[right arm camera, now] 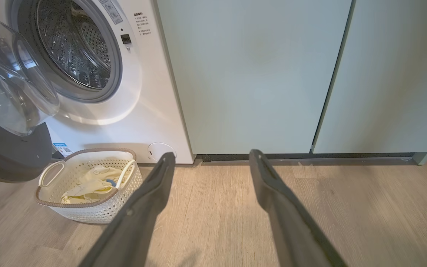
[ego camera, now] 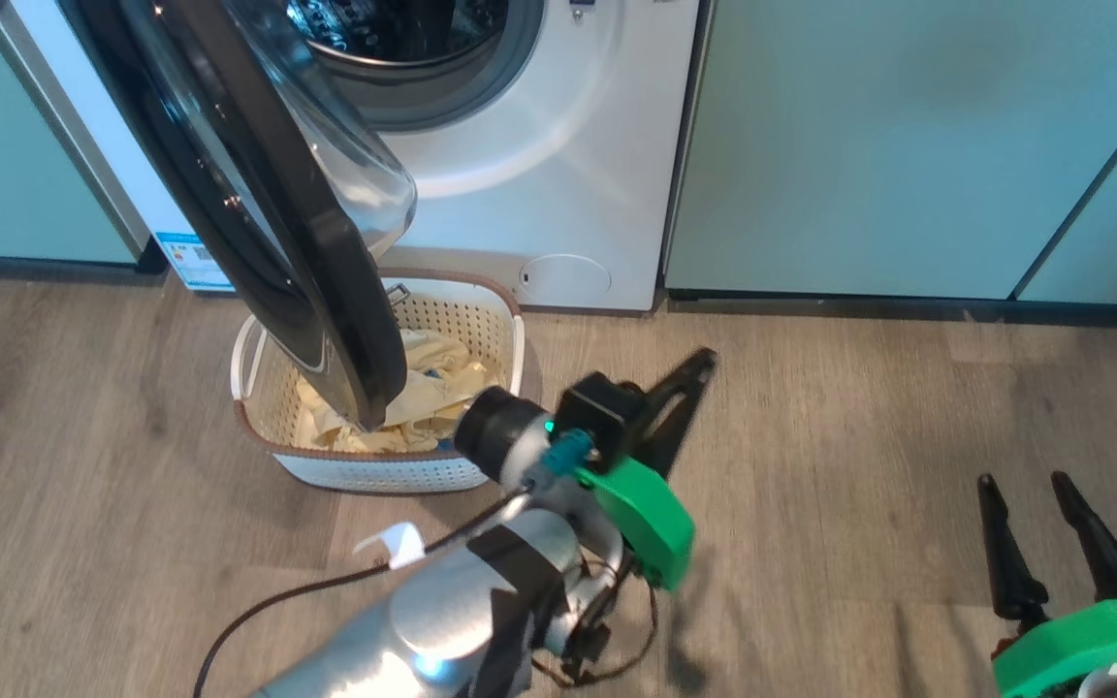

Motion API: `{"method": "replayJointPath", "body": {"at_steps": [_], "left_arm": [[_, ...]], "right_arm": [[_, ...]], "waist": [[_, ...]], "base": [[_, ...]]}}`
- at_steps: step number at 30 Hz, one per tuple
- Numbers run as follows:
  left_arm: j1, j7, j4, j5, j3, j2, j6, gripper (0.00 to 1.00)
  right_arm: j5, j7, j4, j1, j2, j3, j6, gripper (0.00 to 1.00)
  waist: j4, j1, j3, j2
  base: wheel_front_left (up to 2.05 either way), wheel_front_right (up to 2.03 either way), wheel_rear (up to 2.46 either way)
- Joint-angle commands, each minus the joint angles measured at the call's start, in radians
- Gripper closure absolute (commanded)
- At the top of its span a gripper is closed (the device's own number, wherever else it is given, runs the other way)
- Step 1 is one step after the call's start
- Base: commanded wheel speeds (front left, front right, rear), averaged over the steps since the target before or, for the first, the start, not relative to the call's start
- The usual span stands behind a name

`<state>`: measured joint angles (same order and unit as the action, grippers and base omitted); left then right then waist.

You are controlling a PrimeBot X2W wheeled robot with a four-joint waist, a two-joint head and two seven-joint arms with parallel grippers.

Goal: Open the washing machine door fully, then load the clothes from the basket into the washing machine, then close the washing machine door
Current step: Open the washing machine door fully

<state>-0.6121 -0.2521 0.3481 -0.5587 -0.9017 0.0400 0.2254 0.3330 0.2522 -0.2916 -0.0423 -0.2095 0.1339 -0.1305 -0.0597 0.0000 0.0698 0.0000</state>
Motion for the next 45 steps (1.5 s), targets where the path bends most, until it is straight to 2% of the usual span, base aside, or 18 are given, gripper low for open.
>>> {"method": "replayJointPath", "body": {"at_steps": [1,12,25,32,45], "left_arm": [[-0.031,-0.009,-0.024,0.007,0.055,0.01,0.014,1.0],[0.025,-0.01,-0.008,0.091,0.323,0.01,0.051,1.0],[0.037,-0.01,0.055,0.182,0.557,0.01,0.012,1.0],[0.024,-0.01,0.115,0.212,0.604,0.01,-0.013,1.0],[0.039,-0.01,0.122,0.216,0.642,0.01,-0.007,1.0]], "right_arm": [[-0.004,0.01,0.031,-0.041,-0.016,0.01,0.0,0.0],[-0.004,0.01,0.037,-0.061,-0.012,0.001,0.0,0.0],[-0.002,0.01,0.04,-0.081,-0.016,0.004,0.0,0.0],[-0.001,0.01,0.037,-0.086,-0.018,0.009,0.0,0.0],[0.0,0.01,0.032,-0.076,-0.013,0.006,0.0,0.0]], "waist": [[0.0,0.0,0.006,0.0],[0.009,0.0,0.053,0.0],[0.022,0.0,0.081,0.0],[0.022,0.0,0.089,0.0],[0.059,0.0,0.076,0.0]], "base": [[0.0,0.0,0.0],[0.0,0.0,0.0],[0.0,0.0,0.0],[0.0,0.0,0.0],[0.0,0.0,0.0]]}}
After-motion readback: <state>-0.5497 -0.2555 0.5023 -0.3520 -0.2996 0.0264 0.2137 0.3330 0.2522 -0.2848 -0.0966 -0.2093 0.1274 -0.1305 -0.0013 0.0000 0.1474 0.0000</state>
